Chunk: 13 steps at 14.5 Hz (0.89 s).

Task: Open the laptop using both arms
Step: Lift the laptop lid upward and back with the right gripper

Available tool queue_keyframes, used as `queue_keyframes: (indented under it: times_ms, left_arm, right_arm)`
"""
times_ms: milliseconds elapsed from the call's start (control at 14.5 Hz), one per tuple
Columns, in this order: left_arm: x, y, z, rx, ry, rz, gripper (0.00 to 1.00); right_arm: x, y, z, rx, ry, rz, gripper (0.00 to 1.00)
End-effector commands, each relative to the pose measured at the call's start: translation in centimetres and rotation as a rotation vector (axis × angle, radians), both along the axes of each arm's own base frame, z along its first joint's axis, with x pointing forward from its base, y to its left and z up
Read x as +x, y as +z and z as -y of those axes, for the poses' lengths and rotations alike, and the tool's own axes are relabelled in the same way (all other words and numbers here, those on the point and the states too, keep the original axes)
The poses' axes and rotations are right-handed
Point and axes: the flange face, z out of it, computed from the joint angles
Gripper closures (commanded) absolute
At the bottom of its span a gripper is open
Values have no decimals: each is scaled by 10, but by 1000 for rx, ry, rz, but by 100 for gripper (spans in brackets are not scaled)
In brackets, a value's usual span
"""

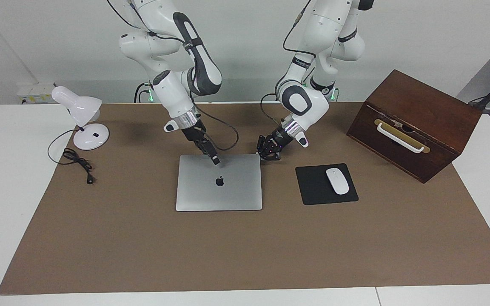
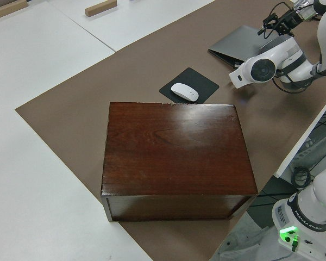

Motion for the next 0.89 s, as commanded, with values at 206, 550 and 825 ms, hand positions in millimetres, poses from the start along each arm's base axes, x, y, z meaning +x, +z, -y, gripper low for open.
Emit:
queue_keyframes:
  times_ms: [206, 550, 825]
  left_arm:
    - [2, -15, 3, 22, 9, -6, 100]
    - [2, -15, 3, 23, 8, -5, 100]
    - [2, -15, 3, 23, 8, -5, 100]
  right_arm:
    - [23, 11, -4, 18, -4, 53, 0]
    - [42, 29, -4, 44, -17, 90, 0]
    - [53, 35, -3, 49, -14, 108, 0]
